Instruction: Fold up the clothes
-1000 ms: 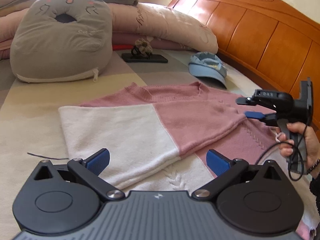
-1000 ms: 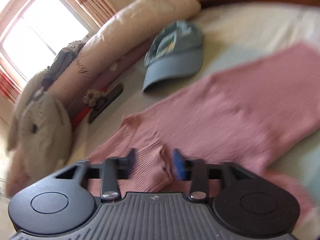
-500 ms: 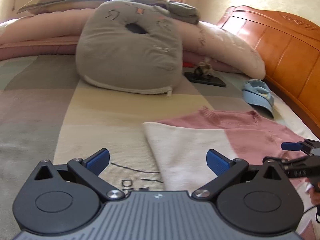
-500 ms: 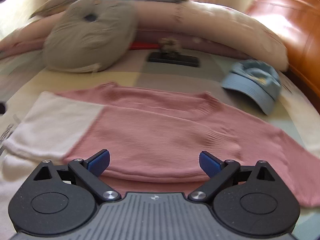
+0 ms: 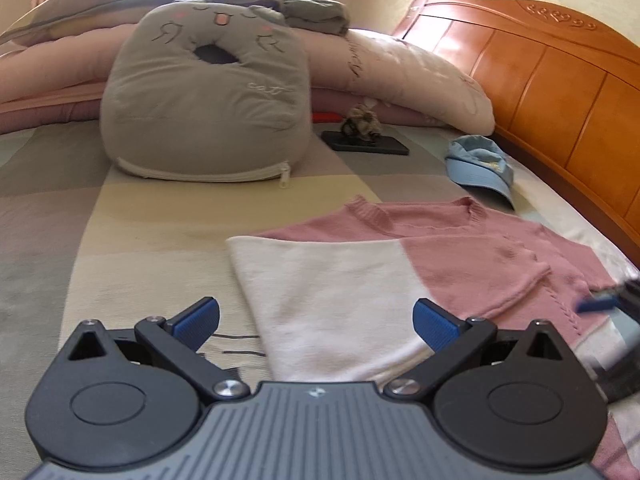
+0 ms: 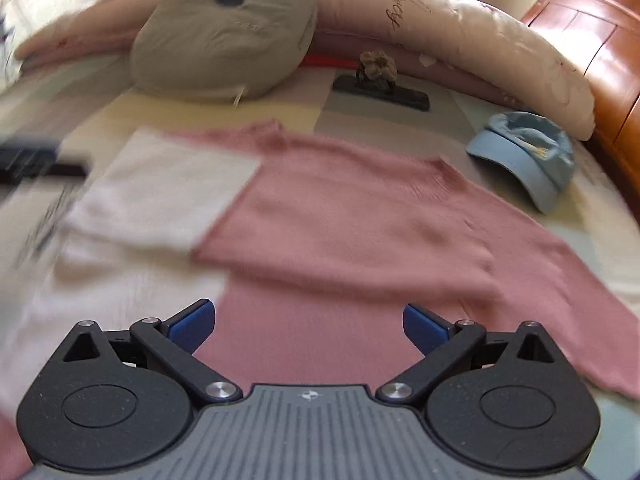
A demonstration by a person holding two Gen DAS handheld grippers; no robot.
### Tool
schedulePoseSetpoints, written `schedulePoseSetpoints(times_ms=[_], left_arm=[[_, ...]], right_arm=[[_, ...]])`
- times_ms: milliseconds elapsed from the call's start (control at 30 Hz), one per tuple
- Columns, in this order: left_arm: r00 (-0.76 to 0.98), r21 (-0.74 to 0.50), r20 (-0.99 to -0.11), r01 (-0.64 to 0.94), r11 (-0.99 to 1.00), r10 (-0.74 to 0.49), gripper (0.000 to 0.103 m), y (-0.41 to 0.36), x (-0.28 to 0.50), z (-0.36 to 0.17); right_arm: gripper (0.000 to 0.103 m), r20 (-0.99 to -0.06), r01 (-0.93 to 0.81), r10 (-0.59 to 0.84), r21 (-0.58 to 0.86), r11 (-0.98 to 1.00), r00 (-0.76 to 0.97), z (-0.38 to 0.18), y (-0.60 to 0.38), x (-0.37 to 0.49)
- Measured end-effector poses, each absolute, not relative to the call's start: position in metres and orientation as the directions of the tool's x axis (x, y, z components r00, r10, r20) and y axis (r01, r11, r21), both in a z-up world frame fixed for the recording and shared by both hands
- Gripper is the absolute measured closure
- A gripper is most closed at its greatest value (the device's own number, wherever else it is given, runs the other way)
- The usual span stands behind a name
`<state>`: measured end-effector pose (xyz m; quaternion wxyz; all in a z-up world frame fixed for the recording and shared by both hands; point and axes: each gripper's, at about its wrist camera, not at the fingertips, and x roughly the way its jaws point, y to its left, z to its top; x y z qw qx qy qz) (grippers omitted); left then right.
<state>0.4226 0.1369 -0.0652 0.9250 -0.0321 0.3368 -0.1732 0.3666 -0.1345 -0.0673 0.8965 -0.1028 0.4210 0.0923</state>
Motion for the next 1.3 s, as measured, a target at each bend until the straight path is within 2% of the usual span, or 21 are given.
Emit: schedulePoseSetpoints(times_ms=[233, 433, 500, 600, 700, 800, 1067, 1233, 1300], left_arm=[[0.711, -0.121, -0.605, 0.363, 0.924, -0.359, 0.001, 0.108, 0.407, -0.057], [0.68, -0.071, -0.588, 0.496, 0.866, -0.438, 0.001, 0.072, 0.382, -0.048], [0.665, -0.052, -0.582, 0.544, 0.837, -0.468, 0.001, 0.058, 0.372, -0.046], [0.643, -0.025, -0.579, 0.601, 0.799, -0.501, 0.001, 0.04, 0.359, -0.046], [0.624, -0.006, -0.59, 0.632, 0.775, -0.513, 0.001, 0.025, 0.35, -0.049], [0.603, 0.007, -0.597, 0.663, 0.748, -0.529, 0.001, 0.012, 0.341, -0.051], [0.552, 0.036, -0.595, 0.744, 0.667, -0.584, 0.001, -0.01, 0.314, -0.051], [0.552, 0.049, -0.587, 0.754, 0.655, -0.592, 0.001, -0.012, 0.308, -0.048], [0.552, 0.044, -0.584, 0.754, 0.656, -0.595, 0.001, -0.01, 0.308, -0.047]], right_arm=[[0.0, -0.837, -0.227, 0.034, -0.109, 0.968, 0.546, -0.081, -0.169, 0.238], [0.0, -0.871, -0.11, 0.013, -0.047, 0.993, 0.492, -0.09, -0.185, 0.172], [0.0, -0.867, -0.096, -0.006, -0.062, 0.993, 0.498, -0.083, -0.184, 0.158], [0.0, -0.813, -0.062, -0.082, -0.143, 0.988, 0.577, -0.07, -0.179, 0.147], [0.0, -0.793, -0.007, -0.11, -0.143, 0.99, 0.599, -0.067, -0.176, 0.145], [0.0, -0.818, 0.018, -0.151, -0.17, 0.985, 0.556, -0.079, -0.175, 0.146], [0.0, -0.802, 0.064, -0.307, -0.32, 0.945, 0.512, -0.08, -0.172, 0.125], [0.0, -0.794, 0.043, -0.167, -0.175, 0.984, 0.585, -0.076, -0.162, 0.141], [0.0, -0.816, 0.034, -0.125, -0.128, 0.991, 0.565, -0.085, -0.162, 0.149]])
